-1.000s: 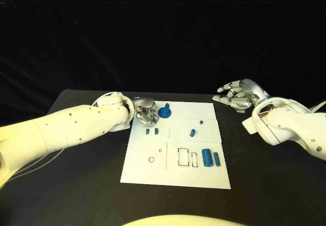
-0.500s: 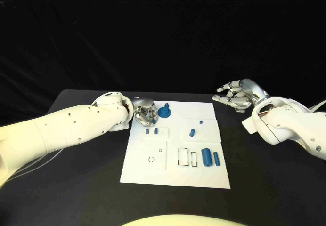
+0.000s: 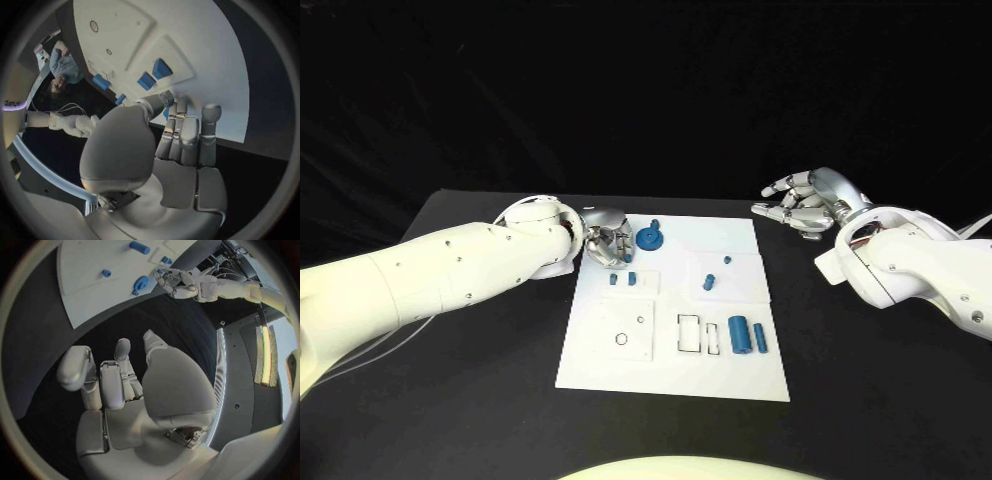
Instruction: Assemble the parts on the task board
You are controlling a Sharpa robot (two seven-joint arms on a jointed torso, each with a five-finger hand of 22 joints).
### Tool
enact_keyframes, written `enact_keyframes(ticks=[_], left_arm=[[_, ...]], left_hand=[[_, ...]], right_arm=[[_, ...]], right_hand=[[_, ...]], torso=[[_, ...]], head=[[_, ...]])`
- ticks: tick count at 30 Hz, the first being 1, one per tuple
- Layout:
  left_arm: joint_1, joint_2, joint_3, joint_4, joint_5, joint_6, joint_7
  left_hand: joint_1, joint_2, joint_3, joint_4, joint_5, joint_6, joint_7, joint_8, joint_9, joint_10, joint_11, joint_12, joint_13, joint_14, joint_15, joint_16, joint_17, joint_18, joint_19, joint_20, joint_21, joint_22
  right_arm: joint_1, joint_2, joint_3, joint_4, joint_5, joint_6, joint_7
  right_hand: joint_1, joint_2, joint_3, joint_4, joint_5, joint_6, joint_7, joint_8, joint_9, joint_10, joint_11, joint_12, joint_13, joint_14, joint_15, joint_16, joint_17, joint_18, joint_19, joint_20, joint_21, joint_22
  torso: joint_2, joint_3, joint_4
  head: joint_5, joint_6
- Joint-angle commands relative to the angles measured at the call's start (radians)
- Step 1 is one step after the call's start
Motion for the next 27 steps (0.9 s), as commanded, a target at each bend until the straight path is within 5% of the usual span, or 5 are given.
enact_keyframes(ticks=[1,27], left_arm=[[0.0,0.0,0.0,0.0,-0.001,-0.004,0.0],[0.0,-0.02,0.001,-0.013,0.007,-0.024,-0.008]], left_hand=[[-0.014,0.008,-0.026,0.009,-0.005,0.001,-0.003,-0.011,-0.006,0.025,-0.01,-0.007,0.016,0.006,-0.001,0.02,0.011,-0.006,0.002,-0.002,-0.008,-0.002],[0.008,0.002,-0.024,0.008,-0.004,-0.05,0.012,-0.051,-0.018,0.023,0.0,-0.011,0.028,0.002,0.005,0.019,0.002,-0.004,-0.001,-0.002,-0.021,-0.016]], right_arm=[[-0.001,0.0,0.0,0.001,-0.001,0.001,0.001],[-0.001,-0.005,0.0,-0.001,0.0,0.027,-0.006]], right_hand=[[-0.012,-0.002,0.012,0.001,0.003,0.012,0.006,0.013,-0.006,-0.042,-0.007,-0.016,-0.007,0.038,-0.008,-0.014,-0.005,0.017,-0.01,-0.003,-0.019,-0.004],[-0.008,0.002,0.017,-0.002,0.004,0.006,0.009,0.02,-0.009,-0.066,-0.004,-0.047,-0.035,0.035,-0.005,-0.022,-0.009,0.025,-0.027,-0.001,-0.08,-0.038]], torso=[[0.0,0.0,-0.0002],[0.0,-0.0004,-0.0013]], head=[[0.0,0.001],[0.0,0.001]])
